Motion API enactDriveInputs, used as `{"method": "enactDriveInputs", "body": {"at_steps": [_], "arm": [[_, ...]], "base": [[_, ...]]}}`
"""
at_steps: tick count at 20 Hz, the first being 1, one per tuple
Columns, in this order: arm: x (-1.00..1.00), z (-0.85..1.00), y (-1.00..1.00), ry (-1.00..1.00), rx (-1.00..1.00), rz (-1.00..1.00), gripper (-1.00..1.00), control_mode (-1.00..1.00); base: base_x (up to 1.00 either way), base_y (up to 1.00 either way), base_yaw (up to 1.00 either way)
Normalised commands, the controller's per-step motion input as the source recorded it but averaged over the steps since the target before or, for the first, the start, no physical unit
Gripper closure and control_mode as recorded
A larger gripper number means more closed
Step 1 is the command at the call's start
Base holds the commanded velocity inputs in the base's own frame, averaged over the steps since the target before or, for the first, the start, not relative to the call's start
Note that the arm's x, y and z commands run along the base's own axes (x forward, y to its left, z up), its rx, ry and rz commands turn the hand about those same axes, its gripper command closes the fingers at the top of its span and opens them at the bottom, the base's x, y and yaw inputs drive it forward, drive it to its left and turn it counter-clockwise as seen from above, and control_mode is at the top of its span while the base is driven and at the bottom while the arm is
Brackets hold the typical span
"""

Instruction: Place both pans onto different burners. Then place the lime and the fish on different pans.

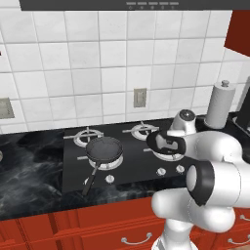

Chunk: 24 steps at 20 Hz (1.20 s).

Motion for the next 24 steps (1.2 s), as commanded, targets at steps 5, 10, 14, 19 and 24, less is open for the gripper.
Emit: {"method": "enactDriveInputs", "body": {"at_steps": [5,10,14,19,24], "arm": [[0.01,-0.12,0.00,0.00,0.00,0.00,1.00,-1.00],[0.02,-0.06,0.00,0.00,0.00,0.00,-1.00,-1.00],[0.11,0.00,0.00,0.00,0.00,0.00,-1.00,-1.00],[0.10,0.00,0.00,0.00,0.00,0.00,-1.00,-1.00],[0.05,0.12,0.00,0.00,0.00,0.00,-1.00,-1.00]], "base": [[0.00,0.00,0.00],[0.00,0.00,0.00],[0.00,0.00,0.00],[0.00,0.00,0.00],[0.00,0.00,0.00]]}}
